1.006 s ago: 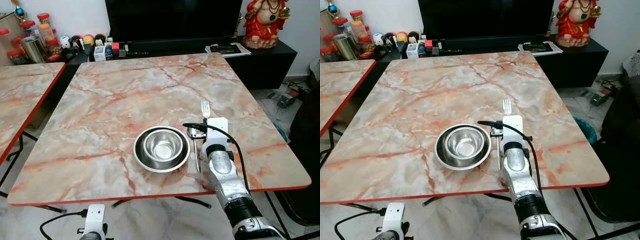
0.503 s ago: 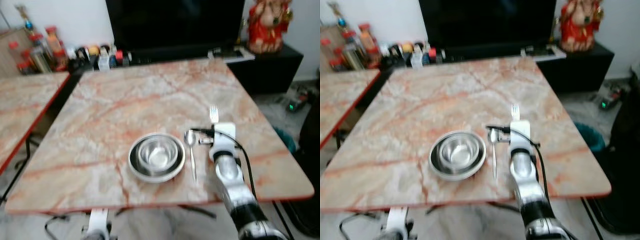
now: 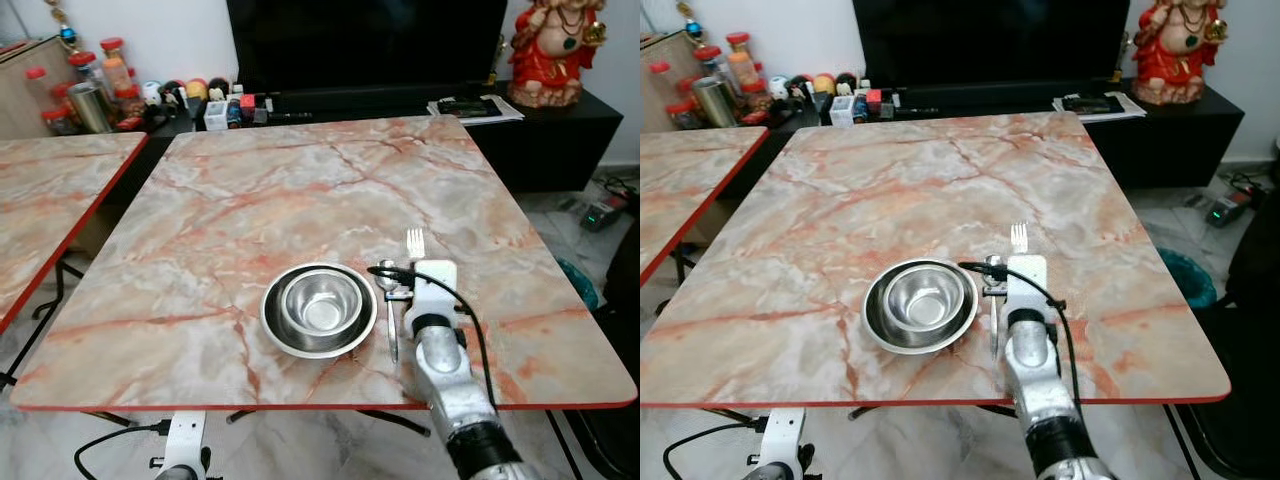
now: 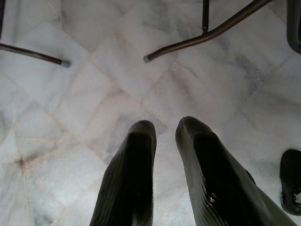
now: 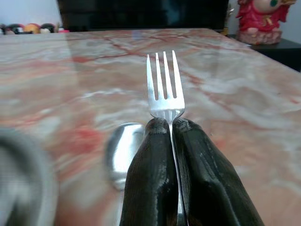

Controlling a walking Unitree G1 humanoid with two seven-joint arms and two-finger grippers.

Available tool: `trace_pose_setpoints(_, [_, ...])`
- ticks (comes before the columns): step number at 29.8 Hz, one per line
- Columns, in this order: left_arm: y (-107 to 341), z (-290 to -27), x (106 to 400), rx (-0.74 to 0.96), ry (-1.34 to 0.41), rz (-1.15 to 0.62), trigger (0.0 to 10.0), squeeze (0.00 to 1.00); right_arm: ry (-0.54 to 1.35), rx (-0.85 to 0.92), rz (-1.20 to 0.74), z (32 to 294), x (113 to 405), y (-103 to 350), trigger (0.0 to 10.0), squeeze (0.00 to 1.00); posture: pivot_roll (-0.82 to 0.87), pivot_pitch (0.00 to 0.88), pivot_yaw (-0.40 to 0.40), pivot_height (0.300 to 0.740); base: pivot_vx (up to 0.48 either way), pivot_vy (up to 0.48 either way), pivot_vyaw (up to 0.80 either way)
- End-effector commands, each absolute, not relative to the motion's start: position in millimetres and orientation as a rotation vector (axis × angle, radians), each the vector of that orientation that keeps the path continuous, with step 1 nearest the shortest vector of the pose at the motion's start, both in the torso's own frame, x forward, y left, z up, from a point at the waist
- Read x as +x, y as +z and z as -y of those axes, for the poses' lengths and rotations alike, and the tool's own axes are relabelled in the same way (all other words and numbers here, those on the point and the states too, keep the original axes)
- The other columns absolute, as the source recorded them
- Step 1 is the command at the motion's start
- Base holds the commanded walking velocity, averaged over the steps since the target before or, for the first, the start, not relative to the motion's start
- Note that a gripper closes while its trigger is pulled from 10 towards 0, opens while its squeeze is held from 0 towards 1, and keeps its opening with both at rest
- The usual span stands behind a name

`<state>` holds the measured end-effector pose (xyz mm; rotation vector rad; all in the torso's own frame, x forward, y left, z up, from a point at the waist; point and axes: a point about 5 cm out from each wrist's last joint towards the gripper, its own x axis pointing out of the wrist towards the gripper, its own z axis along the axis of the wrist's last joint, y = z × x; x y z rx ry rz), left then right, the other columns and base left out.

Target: Setting the table

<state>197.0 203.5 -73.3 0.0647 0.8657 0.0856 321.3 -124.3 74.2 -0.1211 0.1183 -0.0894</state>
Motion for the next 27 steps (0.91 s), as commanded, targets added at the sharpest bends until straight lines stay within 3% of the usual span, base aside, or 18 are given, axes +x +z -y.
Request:
trace_pose_setpoints(1, [-73.5,-209.9,194.7,0.086,0.087,-0.876,10.0,0.0,-0.096,-0.123,-0.109,124.0,319.9,78.8,10.0,0.0,-0.11,0.0,0.079,0.728,0.0,0.0,0.0])
trace_pose_setpoints(16, [-72.7,-213.5,194.9,0.098,0.08,-0.879,10.0,0.0,-0.121,-0.146,-0.182,138.5,327.4,74.5,10.0,0.0,-0.11,0.0,0.099,0.728,0.0,0.0,0.0])
trace_pose_setpoints(27, [-72.4,-212.6,196.0,0.095,0.082,-0.878,10.0,0.0,-0.102,-0.127,-0.231,134.6,326.6,66.8,10.0,0.0,-0.1,0.0,0.087,0.728,0.0,0.0,0.0])
